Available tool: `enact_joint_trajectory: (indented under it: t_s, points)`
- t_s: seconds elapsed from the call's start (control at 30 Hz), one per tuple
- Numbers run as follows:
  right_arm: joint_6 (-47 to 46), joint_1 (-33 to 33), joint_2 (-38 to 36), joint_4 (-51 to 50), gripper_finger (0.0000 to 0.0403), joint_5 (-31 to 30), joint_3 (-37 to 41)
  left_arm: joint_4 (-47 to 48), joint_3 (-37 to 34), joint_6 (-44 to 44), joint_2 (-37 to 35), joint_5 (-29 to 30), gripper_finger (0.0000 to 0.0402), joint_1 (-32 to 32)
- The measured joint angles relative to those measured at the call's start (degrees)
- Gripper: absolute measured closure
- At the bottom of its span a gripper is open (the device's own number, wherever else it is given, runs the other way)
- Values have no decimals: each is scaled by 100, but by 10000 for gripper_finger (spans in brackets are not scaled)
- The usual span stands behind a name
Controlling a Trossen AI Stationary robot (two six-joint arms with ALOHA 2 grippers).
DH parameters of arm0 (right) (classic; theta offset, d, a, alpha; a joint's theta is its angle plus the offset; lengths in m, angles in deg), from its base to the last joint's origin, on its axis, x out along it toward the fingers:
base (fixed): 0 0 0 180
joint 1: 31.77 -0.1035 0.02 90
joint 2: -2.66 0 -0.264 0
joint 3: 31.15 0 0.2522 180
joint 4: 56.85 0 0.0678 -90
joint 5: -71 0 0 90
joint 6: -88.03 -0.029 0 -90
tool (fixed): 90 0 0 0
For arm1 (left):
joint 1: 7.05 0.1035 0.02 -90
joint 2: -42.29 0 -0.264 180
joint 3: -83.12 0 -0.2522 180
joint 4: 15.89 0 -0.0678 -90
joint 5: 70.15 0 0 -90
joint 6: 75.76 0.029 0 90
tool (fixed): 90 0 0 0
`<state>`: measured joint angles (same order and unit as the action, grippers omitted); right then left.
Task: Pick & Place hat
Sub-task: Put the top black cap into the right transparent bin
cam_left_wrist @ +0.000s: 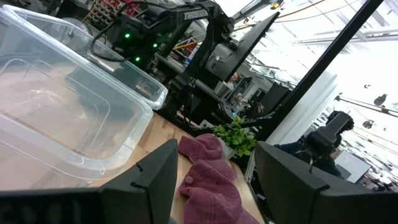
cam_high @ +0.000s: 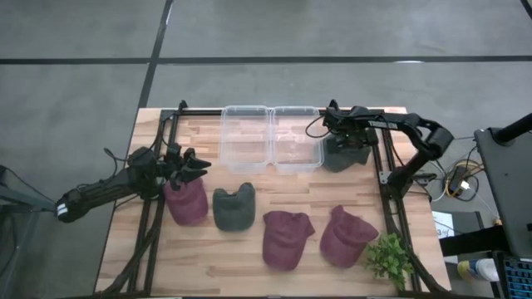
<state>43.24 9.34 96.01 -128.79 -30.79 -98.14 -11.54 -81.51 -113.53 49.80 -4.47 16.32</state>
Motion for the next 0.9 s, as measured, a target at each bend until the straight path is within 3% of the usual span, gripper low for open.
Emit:
enact_joint_trajectory:
  t_s: [0.23,0.37,0.9]
  points:
    - [48,62,554,77,150,226,-29,-2,0,-1,0,0,195,0]
    - [50,95,636,149,176,306,-32,-2,0,0,0,0,195,1]
    - [155,346,-215,143,384,125,22,-1,0,1,0,0,195,1]
